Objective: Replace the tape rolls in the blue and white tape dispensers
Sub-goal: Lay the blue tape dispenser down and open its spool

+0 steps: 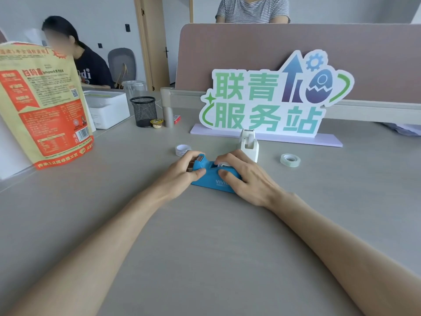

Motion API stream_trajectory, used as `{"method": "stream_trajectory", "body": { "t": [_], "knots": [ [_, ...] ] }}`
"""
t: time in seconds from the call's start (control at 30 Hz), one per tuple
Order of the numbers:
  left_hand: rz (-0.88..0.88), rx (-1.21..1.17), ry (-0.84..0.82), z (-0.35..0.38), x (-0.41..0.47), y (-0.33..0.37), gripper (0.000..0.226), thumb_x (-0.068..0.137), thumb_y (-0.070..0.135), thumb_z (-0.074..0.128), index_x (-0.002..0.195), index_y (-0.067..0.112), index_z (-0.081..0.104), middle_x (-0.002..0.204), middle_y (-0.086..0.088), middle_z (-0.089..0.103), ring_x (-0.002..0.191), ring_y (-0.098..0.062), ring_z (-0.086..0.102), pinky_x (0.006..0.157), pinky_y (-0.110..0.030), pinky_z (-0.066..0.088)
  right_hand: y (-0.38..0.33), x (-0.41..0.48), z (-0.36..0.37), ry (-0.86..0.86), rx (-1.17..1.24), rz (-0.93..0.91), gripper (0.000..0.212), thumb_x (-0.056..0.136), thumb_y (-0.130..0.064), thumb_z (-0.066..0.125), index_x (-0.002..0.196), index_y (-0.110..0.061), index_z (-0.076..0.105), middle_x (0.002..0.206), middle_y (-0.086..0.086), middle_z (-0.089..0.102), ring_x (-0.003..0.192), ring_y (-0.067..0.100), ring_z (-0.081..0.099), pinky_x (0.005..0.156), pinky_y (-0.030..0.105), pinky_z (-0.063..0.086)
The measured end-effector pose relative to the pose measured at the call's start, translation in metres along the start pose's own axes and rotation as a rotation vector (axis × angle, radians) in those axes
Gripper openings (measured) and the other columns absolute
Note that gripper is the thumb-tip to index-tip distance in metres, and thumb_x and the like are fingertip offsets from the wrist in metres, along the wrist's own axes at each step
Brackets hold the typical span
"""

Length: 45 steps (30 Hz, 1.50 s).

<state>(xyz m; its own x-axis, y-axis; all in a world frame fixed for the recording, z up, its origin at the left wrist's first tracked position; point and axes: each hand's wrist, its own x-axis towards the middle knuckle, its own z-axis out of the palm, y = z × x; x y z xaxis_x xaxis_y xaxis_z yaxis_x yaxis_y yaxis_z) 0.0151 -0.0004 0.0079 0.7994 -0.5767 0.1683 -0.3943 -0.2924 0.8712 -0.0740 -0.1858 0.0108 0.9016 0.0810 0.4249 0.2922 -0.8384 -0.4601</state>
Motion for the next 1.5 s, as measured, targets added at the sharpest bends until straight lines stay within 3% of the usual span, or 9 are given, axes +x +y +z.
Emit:
{"method": "stream_trajectory", "body": {
  "t": [0.3,0.47,0.63,0.77,0.93,1.03,1.1,1.23,1.5],
  "knots": [
    [0.017,0.014,0.006,0.0,0.001,0.0,0.029,0.094,0.018,0.055,0.119,0.031,0.051,0.118,0.008,0.055,0.106,-0.011,0.054,0.094,-0.028,0.041,-0.002,-0.002,0.001,0.059,-0.011,-0.021,0.018,0.094,-0.033,0.049,0.112,-0.031,0.054,0.11,-0.008,0.054,0.094,0.015,0.056,0.081,0.037,0.05],
    [0.016,0.004,0.021,0.0,-0.001,0.001,0.028,0.093,0.016,0.056,0.117,0.031,0.053,0.11,0.015,0.055,0.102,-0.009,0.054,0.09,-0.026,0.041,-0.002,-0.004,0.001,0.255,-0.019,-0.116,0.022,0.093,-0.025,0.053,0.108,-0.019,0.068,0.103,-0.007,0.068,0.098,0.011,0.061,0.086,0.029,0.049],
    [0.022,0.0,0.032,0.0,-0.002,0.003,0.027,0.093,0.014,0.057,0.114,0.03,0.054,0.105,0.02,0.056,0.096,-0.005,0.056,0.084,-0.019,0.041,0.001,-0.002,0.003,0.399,0.055,-0.075,0.018,0.089,-0.018,0.059,0.096,-0.019,0.076,0.085,-0.005,0.073,0.087,0.013,0.065,0.077,0.033,0.052],
    [0.031,0.018,0.035,-0.001,-0.004,0.005,0.028,0.093,0.014,0.058,0.115,0.031,0.053,0.102,0.025,0.053,0.095,0.001,0.053,0.084,-0.014,0.04,0.001,-0.001,0.003,0.45,0.099,-0.055,0.013,0.09,-0.013,0.063,0.089,-0.018,0.075,0.087,-0.005,0.075,0.084,0.018,0.066,0.075,0.033,0.051],
    [0.019,0.026,0.044,-0.001,-0.004,0.005,0.029,0.092,0.015,0.058,0.112,0.034,0.053,0.104,0.025,0.054,0.097,0.0,0.056,0.088,-0.023,0.044,-0.005,-0.002,0.002,0.539,0.181,-0.028,0.015,0.094,-0.017,0.06,0.1,-0.016,0.073,0.102,-0.009,0.073,0.092,0.006,0.064,0.082,0.021,0.049],
    [0.015,0.028,0.059,0.0,-0.003,0.006,0.028,0.091,0.015,0.058,0.111,0.033,0.053,0.104,0.023,0.055,0.095,0.002,0.056,0.085,-0.02,0.044,-0.009,-0.005,0.003,0.589,0.101,-0.121,0.016,0.095,-0.015,0.058,0.107,-0.013,0.069,0.103,-0.003,0.072,0.091,0.013,0.061,0.081,0.025,0.048],
    [0.016,0.038,0.075,0.001,-0.003,0.007,0.027,0.092,0.015,0.058,0.111,0.032,0.053,0.104,0.021,0.056,0.094,0.006,0.055,0.082,-0.017,0.043,-0.013,-0.007,0.005,0.571,-0.015,-0.26,0.019,0.094,-0.01,0.058,0.111,-0.01,0.067,0.098,0.003,0.072,0.083,0.022,0.061,0.076,0.034,0.049],
    [0.034,0.053,0.102,0.004,-0.002,0.009,0.025,0.091,0.016,0.058,0.114,0.025,0.053,0.114,0.008,0.059,0.101,-0.01,0.058,0.088,-0.023,0.042,-0.021,-0.009,0.012,0.392,-0.238,-0.5,0.023,0.093,-0.009,0.058,0.114,-0.007,0.067,0.091,0.003,0.069,0.072,0.022,0.054,0.065,0.039,0.046],
    [0.102,0.202,0.133,-0.003,0.003,-0.005,0.032,0.092,0.036,0.057,0.123,0.031,0.051,0.119,0.013,0.057,0.109,-0.006,0.057,0.092,-0.026,0.045,-0.021,-0.011,0.011,0.224,-0.249,-0.392,0.029,0.082,-0.012,0.068,0.111,-0.015,0.065,0.082,-0.005,0.07,0.072,0.022,0.062,0.068,0.034,0.049]
  ]
}}
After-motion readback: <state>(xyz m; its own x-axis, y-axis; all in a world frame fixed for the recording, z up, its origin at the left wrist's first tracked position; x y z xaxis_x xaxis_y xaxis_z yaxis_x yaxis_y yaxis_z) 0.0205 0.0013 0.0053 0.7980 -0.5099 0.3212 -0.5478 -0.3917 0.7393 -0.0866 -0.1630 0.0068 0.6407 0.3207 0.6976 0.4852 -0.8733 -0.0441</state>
